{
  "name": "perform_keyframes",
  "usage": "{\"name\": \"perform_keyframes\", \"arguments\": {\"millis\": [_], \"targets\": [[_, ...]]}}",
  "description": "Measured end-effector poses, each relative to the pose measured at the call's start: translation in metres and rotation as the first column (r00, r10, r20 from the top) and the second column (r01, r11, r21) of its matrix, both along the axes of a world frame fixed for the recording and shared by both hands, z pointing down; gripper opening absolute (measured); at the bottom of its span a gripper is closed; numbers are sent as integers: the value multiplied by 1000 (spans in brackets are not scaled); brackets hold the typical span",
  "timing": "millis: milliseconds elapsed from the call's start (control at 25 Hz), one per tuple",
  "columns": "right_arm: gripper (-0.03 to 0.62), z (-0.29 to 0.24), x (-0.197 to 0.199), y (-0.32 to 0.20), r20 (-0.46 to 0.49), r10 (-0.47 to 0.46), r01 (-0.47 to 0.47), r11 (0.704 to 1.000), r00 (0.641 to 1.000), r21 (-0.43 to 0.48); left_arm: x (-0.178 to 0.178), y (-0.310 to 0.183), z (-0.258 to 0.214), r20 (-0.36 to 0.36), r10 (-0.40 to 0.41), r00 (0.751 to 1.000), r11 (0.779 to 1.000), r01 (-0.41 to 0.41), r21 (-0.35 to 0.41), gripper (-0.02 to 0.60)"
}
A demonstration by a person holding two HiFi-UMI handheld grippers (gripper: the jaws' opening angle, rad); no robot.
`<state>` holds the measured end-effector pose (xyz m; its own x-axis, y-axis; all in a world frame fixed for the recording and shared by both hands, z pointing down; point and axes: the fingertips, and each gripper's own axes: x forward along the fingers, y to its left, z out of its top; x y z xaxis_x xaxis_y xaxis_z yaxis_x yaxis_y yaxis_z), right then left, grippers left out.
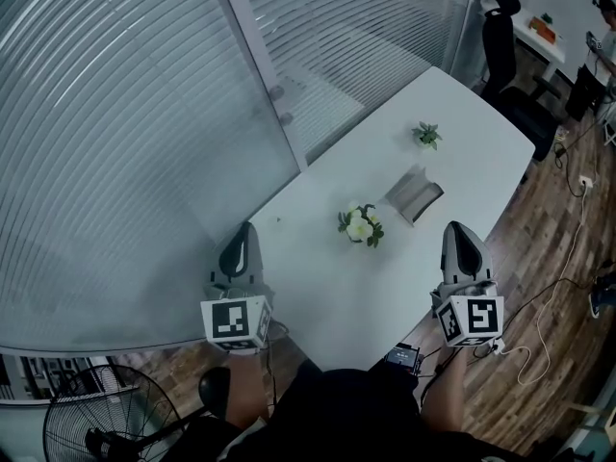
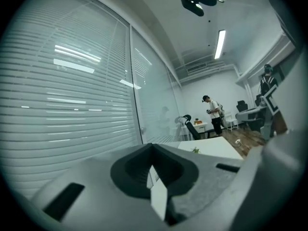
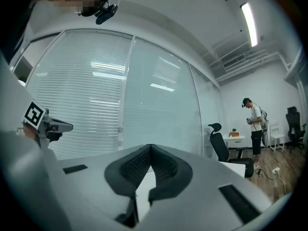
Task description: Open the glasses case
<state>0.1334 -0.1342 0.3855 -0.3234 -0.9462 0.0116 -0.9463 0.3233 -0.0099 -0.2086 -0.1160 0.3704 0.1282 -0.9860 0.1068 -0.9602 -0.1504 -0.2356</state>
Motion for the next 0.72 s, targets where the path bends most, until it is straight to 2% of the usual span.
{"name": "perform_keyframes", "arguments": {"millis": [80,320,720], "targets": [[15,-4,-4,0,-16,-2,2,1000,1000,6,1,-1,2,17,-12,1000,1000,12,-12,-5],[15,-5,-10,1,18,-28,28,1000,999,-1,3,1,0,-20,1,1000,1000,-1,-9,-5],[15,-4,-11,3,5,-45,45,999,999,-15,9,3,2,-47,21,999,1000,-21,-14,-5]]}}
